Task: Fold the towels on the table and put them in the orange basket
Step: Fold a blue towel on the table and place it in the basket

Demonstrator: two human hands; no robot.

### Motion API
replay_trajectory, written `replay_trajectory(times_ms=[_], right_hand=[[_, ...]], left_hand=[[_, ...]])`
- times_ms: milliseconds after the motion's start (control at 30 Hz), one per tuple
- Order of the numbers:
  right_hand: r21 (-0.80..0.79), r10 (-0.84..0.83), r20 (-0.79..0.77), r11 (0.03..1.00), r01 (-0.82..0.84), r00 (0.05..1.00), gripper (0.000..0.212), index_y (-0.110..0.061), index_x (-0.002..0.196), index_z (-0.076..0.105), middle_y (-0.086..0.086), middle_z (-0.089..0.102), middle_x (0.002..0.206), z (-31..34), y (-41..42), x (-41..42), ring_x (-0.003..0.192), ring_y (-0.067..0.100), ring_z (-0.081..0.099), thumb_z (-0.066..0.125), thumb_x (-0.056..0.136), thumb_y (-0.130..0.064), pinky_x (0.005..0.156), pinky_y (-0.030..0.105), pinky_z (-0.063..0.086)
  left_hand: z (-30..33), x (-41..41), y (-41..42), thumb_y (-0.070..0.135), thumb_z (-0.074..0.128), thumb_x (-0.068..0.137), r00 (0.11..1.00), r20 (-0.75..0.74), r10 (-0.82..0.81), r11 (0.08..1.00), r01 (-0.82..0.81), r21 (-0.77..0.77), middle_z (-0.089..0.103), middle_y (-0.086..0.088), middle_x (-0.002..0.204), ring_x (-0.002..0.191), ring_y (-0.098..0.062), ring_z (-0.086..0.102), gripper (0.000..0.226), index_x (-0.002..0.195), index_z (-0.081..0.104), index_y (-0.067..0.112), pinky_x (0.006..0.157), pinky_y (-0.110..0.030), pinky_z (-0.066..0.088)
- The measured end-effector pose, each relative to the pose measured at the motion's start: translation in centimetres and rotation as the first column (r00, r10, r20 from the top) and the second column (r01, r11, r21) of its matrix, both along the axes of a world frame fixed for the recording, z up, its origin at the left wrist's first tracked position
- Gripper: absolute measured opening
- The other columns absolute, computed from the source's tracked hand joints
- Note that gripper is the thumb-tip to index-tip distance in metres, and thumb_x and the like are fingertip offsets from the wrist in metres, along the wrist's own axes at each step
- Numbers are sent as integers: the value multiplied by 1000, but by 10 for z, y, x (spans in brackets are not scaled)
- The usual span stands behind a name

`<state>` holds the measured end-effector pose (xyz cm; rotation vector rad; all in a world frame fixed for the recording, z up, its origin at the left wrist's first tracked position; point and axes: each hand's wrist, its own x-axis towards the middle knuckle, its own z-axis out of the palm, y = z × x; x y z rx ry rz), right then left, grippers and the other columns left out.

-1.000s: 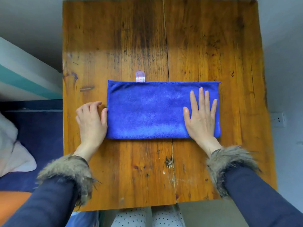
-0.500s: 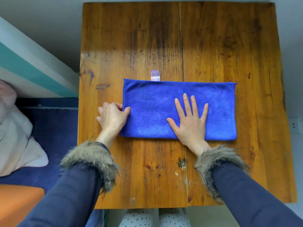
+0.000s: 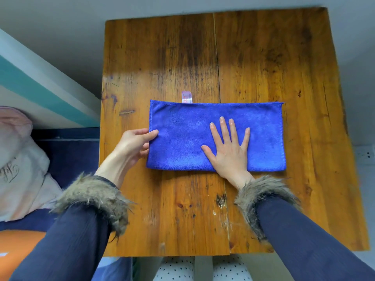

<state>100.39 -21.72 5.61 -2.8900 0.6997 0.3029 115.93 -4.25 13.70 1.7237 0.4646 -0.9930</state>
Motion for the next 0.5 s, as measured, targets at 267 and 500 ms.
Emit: replay_trajectory(times_ms=[267, 500], right_hand=[[506, -211, 256, 861, 55, 943, 48, -19, 145, 31, 2, 27, 153, 48, -46, -28, 141, 18, 21, 40, 98, -24, 113, 35, 21], [767, -544, 168, 596, 237, 822, 24, -4, 104, 65, 11, 66, 100, 48, -104, -86, 83, 18, 63, 43, 95, -6, 81, 35, 52]], left_hand=[[55, -39, -66, 10, 69, 82, 967, 205, -148, 989, 150, 4, 60, -5, 89, 63, -15, 55, 33, 110, 51, 15, 54, -22, 52], [41, -98, -177, 5, 66, 81, 845, 397, -358, 933, 338, 122, 41, 0, 68, 61, -14, 47, 28, 101, 50, 16, 57, -29, 54]])
